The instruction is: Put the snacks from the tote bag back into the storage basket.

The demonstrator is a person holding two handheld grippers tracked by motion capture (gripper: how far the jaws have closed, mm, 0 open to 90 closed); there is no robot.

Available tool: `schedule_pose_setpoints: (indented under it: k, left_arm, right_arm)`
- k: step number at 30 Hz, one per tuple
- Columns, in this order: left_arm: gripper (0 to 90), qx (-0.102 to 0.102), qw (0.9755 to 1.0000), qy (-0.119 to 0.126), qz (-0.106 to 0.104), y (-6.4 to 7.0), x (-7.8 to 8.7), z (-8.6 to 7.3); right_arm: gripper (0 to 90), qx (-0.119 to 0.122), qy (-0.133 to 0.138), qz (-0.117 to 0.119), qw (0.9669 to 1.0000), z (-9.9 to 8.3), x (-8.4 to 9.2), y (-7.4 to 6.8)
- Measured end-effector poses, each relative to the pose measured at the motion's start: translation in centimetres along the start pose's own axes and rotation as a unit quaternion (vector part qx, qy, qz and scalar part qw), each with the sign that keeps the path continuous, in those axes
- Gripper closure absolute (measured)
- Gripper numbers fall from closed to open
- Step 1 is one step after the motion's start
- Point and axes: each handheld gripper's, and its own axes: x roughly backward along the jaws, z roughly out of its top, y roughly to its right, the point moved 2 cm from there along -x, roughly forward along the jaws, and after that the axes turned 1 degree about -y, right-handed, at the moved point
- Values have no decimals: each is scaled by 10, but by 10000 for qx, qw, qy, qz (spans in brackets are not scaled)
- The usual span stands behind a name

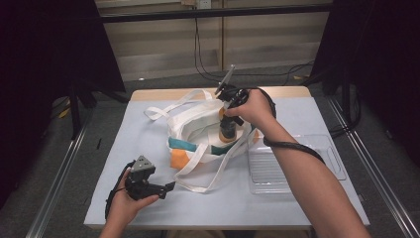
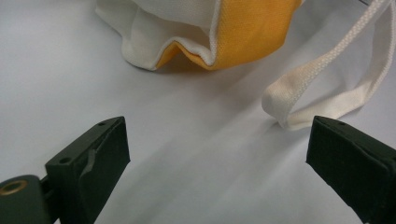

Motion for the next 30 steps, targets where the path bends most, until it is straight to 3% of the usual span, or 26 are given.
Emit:
schedule_pose_setpoints:
  k: [22, 30]
  left_arm:
    - [57, 23, 10000, 14, 14, 2, -1, 0]
    - [57, 6, 10000, 20, 35, 1, 0, 0]
  right_arm:
    - [307, -6, -146, 12, 9999, -1, 46, 1]
    - [307, 57, -68, 28, 10000, -3, 61, 1]
